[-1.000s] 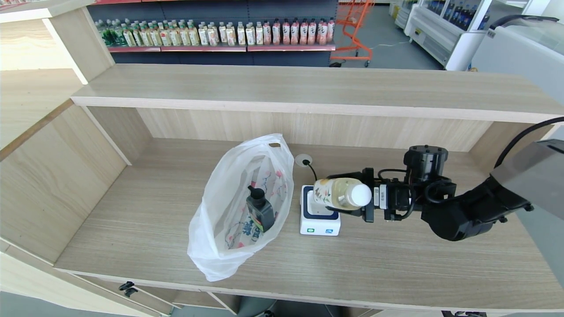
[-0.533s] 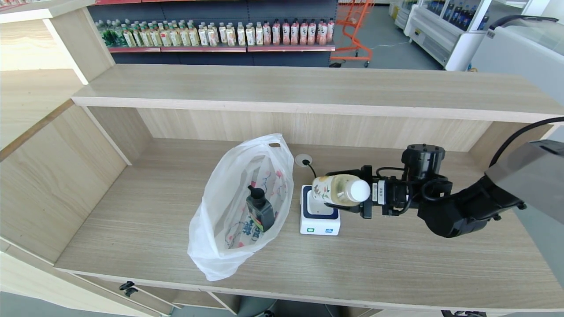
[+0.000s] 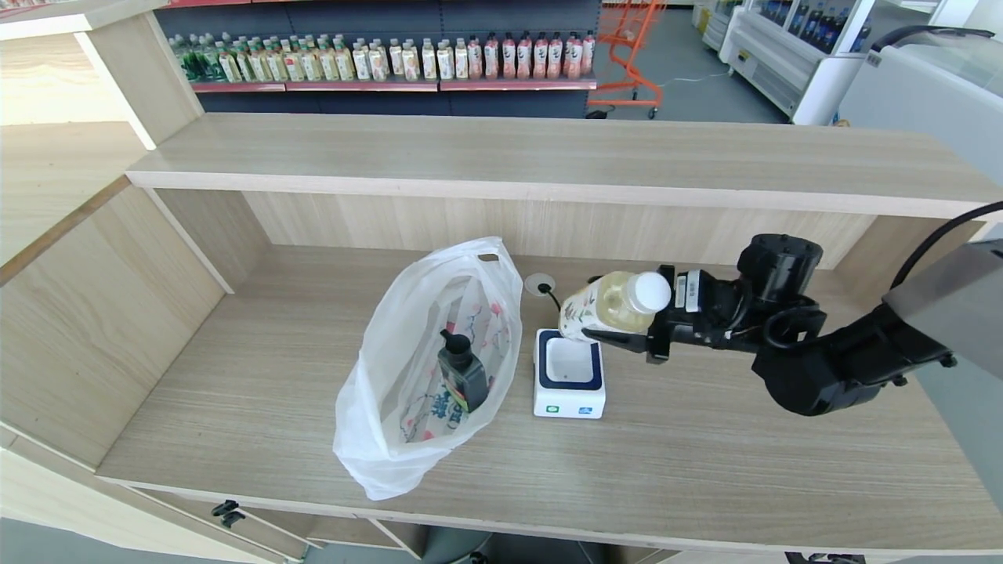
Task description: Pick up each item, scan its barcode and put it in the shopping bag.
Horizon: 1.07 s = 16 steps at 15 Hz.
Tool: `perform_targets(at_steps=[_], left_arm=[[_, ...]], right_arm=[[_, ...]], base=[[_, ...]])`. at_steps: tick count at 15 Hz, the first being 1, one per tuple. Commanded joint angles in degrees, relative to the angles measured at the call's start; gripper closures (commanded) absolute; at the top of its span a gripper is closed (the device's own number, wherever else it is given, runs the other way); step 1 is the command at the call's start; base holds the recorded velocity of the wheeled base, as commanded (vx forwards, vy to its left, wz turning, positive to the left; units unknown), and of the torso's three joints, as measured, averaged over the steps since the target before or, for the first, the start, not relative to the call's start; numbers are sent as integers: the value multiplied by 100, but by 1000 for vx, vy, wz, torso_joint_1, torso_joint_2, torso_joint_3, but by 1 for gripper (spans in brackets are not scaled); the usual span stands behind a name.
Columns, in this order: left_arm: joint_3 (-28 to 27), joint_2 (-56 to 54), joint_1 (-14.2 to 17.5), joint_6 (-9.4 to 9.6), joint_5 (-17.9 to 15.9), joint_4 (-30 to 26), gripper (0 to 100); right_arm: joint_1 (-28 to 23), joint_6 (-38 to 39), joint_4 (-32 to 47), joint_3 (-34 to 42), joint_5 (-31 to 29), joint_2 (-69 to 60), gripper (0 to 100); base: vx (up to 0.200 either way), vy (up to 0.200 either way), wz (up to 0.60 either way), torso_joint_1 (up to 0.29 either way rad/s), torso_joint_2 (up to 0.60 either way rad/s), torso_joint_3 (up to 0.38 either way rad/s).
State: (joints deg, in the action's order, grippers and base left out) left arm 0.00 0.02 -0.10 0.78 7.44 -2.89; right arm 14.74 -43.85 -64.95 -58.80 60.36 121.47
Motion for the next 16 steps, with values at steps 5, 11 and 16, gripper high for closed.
perform_targets(at_steps=[5,11,16], left_arm=[[0,-2,1,1,3,-1,0],[0,-2,1,19,3,-1,0],[0,-2,1,-8,3,-1,0]], right_arm=[[328,3427,-255,676,-2371,-1556,100],[328,3436,-281,1239,-2388,-1864,100],[345,4077,-9,1617,-2731,-2277,100]], base=[[0,0,0,0,0,0],[0,0,0,0,0,0],[0,200,0,0,1,4]])
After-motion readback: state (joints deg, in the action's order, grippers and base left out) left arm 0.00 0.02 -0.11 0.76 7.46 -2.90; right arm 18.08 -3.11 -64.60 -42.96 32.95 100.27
